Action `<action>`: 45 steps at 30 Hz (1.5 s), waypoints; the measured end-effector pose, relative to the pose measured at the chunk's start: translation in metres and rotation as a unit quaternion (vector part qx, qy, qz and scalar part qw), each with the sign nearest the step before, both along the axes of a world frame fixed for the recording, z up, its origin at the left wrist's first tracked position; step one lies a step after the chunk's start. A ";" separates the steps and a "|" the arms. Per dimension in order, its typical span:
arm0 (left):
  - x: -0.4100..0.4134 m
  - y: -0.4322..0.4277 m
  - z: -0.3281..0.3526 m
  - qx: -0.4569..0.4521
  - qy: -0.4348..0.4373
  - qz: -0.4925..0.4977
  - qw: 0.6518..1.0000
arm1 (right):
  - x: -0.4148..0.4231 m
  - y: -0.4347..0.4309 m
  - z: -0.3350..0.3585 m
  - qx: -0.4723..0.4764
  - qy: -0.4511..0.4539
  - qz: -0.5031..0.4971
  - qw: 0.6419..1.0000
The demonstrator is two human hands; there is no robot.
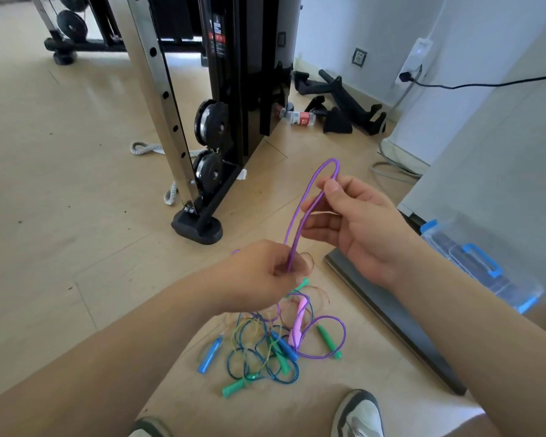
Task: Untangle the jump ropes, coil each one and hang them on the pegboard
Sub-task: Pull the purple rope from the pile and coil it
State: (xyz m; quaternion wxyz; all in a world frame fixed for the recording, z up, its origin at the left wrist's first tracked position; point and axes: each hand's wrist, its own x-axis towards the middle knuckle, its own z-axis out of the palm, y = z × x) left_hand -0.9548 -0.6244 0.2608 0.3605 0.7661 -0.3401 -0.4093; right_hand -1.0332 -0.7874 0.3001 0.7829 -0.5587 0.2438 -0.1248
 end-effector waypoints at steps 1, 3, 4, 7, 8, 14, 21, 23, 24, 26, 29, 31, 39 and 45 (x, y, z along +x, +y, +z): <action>-0.001 -0.002 -0.002 -0.017 -0.002 0.018 1.000 | 0.002 -0.002 -0.002 0.019 0.001 -0.004 1.000; 0.000 -0.007 0.000 -0.087 0.054 0.113 0.988 | 0.003 -0.007 -0.007 0.030 0.034 0.010 0.999; 0.003 -0.009 0.004 -0.122 0.085 0.163 0.975 | 0.003 -0.009 -0.010 0.026 0.061 0.031 0.997; 0.009 -0.012 0.014 -0.195 0.183 0.236 0.934 | -0.004 -0.003 -0.017 0.061 0.107 0.131 0.984; 0.009 -0.013 0.016 -0.207 0.209 0.239 0.925 | -0.007 0.002 -0.018 0.068 0.108 0.165 0.978; 0.010 -0.013 0.016 -0.111 -0.022 0.224 0.968 | -0.011 0.008 -0.022 -0.017 0.149 0.201 0.968; 0.024 0.001 0.016 -0.101 -0.032 0.170 0.980 | -0.015 -0.003 -0.025 -0.013 0.065 0.223 0.972; 0.024 0.005 0.017 -0.087 0.011 0.107 0.990 | -0.014 -0.008 -0.023 0.011 0.046 0.217 0.975; 0.025 0.008 0.017 -0.089 0.025 0.085 0.992 | -0.013 -0.011 -0.023 0.027 0.040 0.197 0.979; 0.027 0.010 0.017 -0.082 0.046 0.069 0.993 | -0.013 -0.022 -0.022 0.053 0.031 0.151 0.987; 0.026 0.008 0.019 -0.084 -0.005 0.071 0.994 | -0.019 -0.034 -0.023 0.001 0.084 0.167 0.982; 0.023 0.006 0.021 -0.101 -0.039 0.077 0.991 | -0.022 -0.033 -0.024 -0.034 0.112 0.207 0.971; 0.015 -0.002 0.026 -0.248 -0.145 0.185 0.940 | -0.017 -0.012 -0.013 -0.048 0.108 0.243 0.963; 0.020 0.000 -0.002 -0.115 -0.058 0.127 0.984 | -0.013 -0.012 0.000 0.184 0.016 0.110 0.977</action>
